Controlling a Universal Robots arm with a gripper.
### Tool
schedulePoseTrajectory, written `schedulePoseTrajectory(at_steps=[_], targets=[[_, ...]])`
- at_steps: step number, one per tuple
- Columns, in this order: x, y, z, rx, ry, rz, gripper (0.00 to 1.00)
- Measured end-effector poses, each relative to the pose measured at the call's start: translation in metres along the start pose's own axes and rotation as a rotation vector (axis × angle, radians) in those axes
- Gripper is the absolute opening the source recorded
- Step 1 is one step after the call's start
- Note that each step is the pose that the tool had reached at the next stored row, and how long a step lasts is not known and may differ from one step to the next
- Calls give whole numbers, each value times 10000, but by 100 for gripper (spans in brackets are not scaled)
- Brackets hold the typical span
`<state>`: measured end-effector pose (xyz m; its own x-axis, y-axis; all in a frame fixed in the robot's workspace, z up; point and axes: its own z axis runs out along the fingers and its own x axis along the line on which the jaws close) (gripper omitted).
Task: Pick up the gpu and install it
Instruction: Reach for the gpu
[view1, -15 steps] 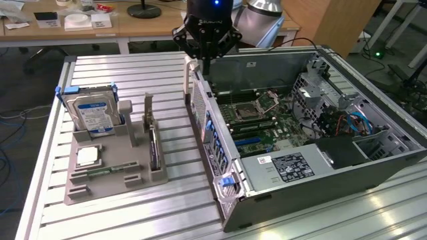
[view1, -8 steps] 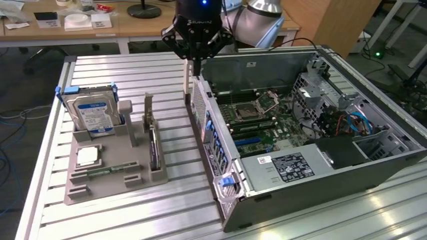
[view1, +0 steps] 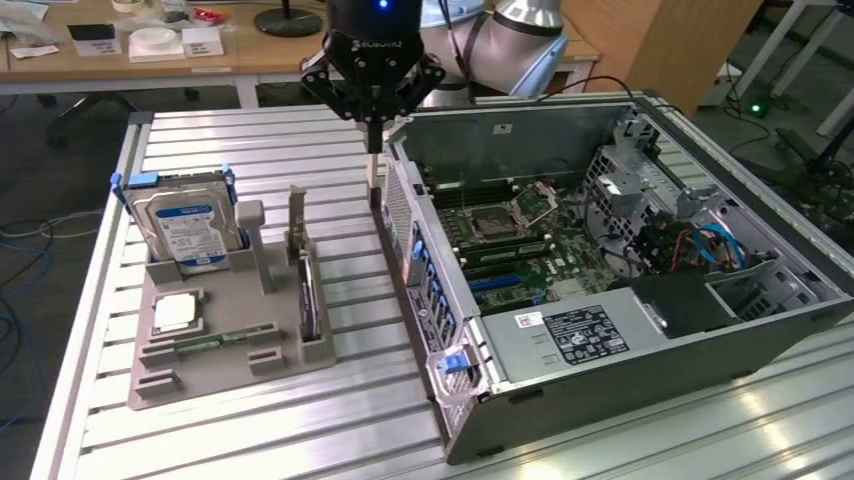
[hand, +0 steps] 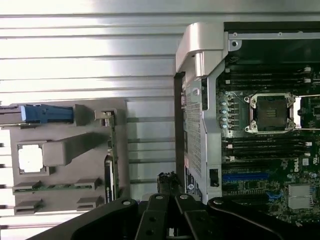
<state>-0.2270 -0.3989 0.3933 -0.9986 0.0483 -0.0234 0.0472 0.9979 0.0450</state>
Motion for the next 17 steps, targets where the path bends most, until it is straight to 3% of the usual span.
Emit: schedulePoseTrajectory(at_steps=[1,17], targets=[[137,-6,-3,-1,1,-21,11],[528,-35,-14,-4,7,-158,11]])
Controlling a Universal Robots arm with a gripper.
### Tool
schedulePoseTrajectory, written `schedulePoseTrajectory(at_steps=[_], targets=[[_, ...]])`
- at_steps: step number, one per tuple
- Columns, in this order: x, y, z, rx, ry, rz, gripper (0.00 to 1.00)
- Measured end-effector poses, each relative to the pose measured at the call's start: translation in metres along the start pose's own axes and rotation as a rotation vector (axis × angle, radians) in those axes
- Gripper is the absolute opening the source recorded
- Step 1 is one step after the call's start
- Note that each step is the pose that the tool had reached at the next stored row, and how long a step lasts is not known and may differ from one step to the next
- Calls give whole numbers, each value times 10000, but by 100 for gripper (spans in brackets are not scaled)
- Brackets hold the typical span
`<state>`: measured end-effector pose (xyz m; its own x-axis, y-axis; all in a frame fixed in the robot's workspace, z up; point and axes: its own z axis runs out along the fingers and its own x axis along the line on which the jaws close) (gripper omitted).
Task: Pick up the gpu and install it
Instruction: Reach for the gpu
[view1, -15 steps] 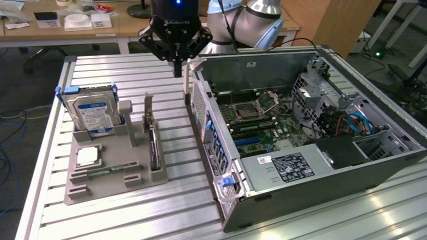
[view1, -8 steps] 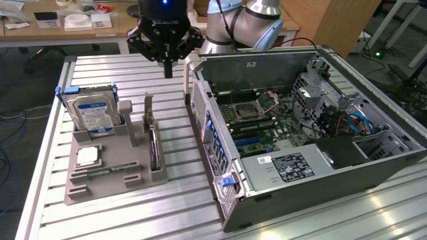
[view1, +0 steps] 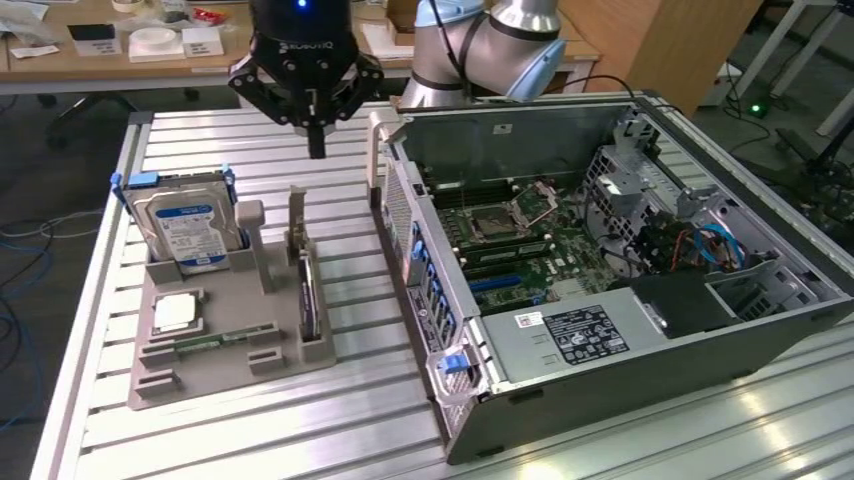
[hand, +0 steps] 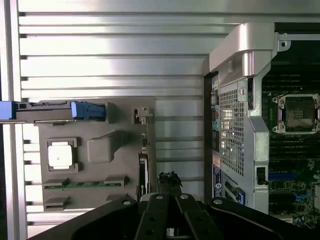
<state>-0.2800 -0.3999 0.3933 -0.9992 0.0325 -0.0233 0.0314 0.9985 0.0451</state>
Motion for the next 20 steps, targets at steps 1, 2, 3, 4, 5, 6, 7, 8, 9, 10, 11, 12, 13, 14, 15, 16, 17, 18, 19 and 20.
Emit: schedulePoseTrajectory(at_steps=[1,2,3,4,5,6,7,8,9,10,11,12,13,14,15,16,17,18,19,20], targets=[[19,-2,-1,0,3,-29,11],[39,-4,-1,-2,2,-55,11],[60,-5,-2,-2,4,-79,11],[81,-7,-2,-3,5,-102,11],[105,-9,-3,-3,6,-127,11],[127,-11,-4,-3,7,-149,11],[149,-13,-4,-3,8,-169,11],[171,-15,-5,-4,9,-191,11],[194,-16,-5,-5,10,-213,11],[218,-18,-6,-5,11,-234,11],[241,-20,-6,-6,12,-255,11],[264,-21,-7,-7,12,-277,11],[284,-23,-8,-7,14,-296,11],[292,-23,-8,-8,14,-302,11],[292,-23,-8,-7,14,-303,11],[292,-23,-8,-7,14,-303,11],[292,-23,-8,-7,14,-304,11],[292,-23,-8,-7,14,-304,11],[292,-23,-8,-7,15,-303,11],[292,-23,-8,-7,14,-304,11]])
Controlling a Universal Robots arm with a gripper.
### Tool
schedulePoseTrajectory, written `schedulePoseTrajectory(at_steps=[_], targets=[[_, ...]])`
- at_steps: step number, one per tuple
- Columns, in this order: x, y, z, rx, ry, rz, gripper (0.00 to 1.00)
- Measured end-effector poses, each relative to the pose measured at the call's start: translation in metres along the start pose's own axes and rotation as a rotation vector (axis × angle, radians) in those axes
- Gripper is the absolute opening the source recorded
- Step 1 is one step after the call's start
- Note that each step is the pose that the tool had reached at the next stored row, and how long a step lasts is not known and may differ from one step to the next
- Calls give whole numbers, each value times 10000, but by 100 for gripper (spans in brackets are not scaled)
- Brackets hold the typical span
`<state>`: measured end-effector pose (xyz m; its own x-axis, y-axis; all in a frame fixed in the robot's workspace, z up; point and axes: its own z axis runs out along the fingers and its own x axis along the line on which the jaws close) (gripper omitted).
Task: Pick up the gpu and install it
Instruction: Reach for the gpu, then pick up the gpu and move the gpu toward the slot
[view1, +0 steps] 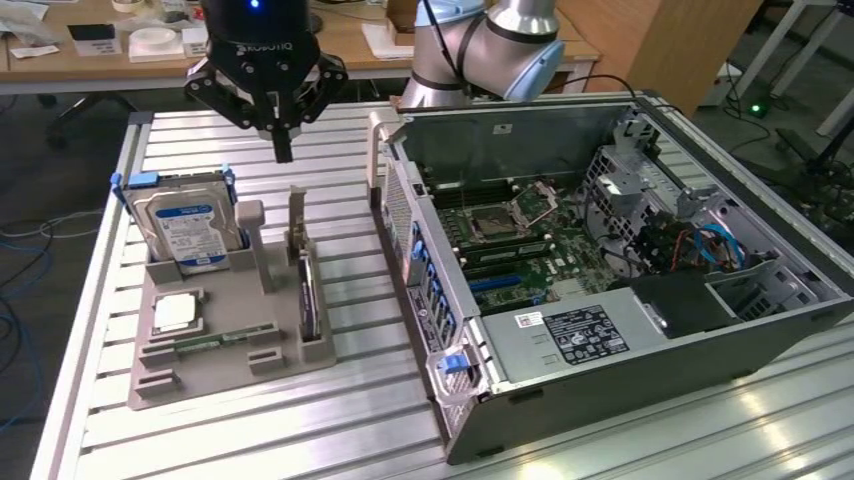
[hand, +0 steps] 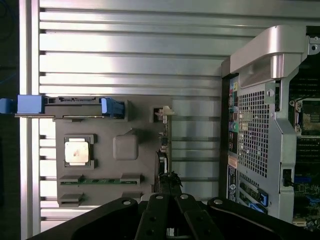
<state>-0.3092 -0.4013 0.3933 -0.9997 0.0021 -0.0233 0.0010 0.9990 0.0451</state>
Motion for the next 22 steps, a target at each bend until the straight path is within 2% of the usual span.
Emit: schedulePoseTrajectory(at_steps=[10,12,13,16,17,19,21,22], targets=[[0,0,0,0,0,0,11],[0,0,0,0,0,0,24],[0,0,0,0,0,0,24],[0,0,0,0,0,0,41],[1,-1,0,0,0,0,41],[2,-4,0,0,1,-9,53],[3,-15,2,-2,3,-44,53],[4,-21,8,-5,4,-86,59]])
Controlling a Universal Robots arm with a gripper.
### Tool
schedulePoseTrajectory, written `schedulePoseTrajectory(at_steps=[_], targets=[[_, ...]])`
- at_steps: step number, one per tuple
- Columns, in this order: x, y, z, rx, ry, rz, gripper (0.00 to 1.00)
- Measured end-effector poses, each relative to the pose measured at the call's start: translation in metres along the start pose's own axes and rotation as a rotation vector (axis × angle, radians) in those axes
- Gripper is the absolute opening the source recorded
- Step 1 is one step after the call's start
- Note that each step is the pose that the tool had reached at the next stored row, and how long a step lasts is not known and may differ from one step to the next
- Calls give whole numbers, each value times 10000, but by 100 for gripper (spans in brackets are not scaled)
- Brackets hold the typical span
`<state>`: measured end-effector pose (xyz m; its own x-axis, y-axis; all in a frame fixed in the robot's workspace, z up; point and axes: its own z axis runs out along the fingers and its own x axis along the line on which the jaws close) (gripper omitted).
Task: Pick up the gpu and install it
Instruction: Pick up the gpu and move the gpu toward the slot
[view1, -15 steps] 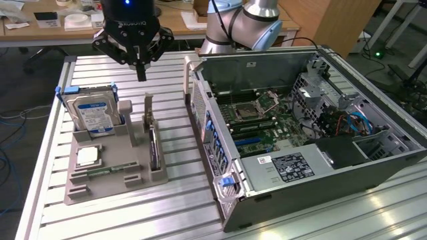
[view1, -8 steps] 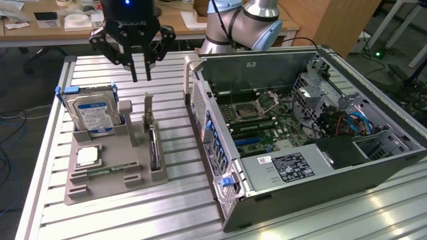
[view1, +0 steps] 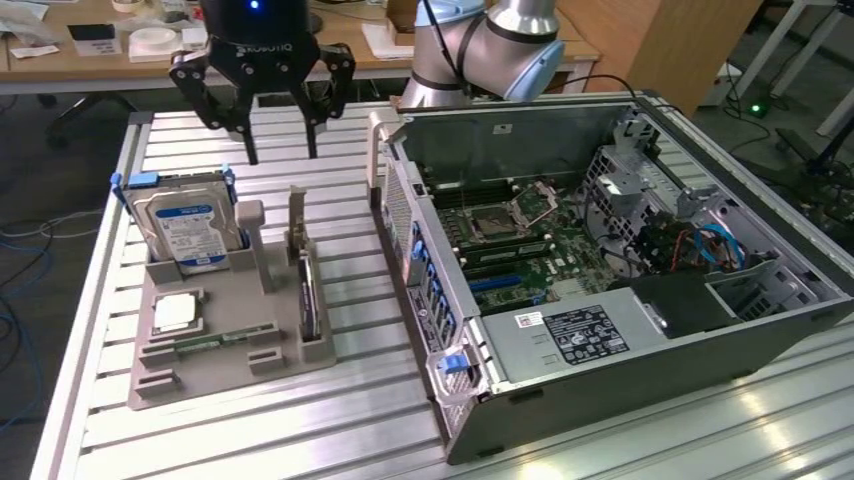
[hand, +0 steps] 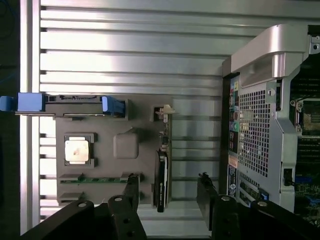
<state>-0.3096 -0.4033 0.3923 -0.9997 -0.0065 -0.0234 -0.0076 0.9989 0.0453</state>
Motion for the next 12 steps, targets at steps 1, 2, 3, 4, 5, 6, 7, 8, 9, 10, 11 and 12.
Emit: schedulePoseTrajectory(at_steps=[1,2,3,4,5,6,7,8,9,10,11,12], targets=[[1,-7,9,-1,10,-37,59],[1,-19,17,-2,35,-65,59],[2,-42,25,-1,59,-79,59],[3,-141,70,-3,94,-101,59],[4,-160,101,-2,96,-107,59],[5,-166,118,2,96,-108,59],[6,-170,135,6,99,-106,59],[5,-178,152,7,107,-107,59],[6,-182,169,8,117,-108,59],[7,-183,185,13,124,-107,60],[7,-186,202,15,130,-110,60],[7,-189,221,15,138,-117,66]])
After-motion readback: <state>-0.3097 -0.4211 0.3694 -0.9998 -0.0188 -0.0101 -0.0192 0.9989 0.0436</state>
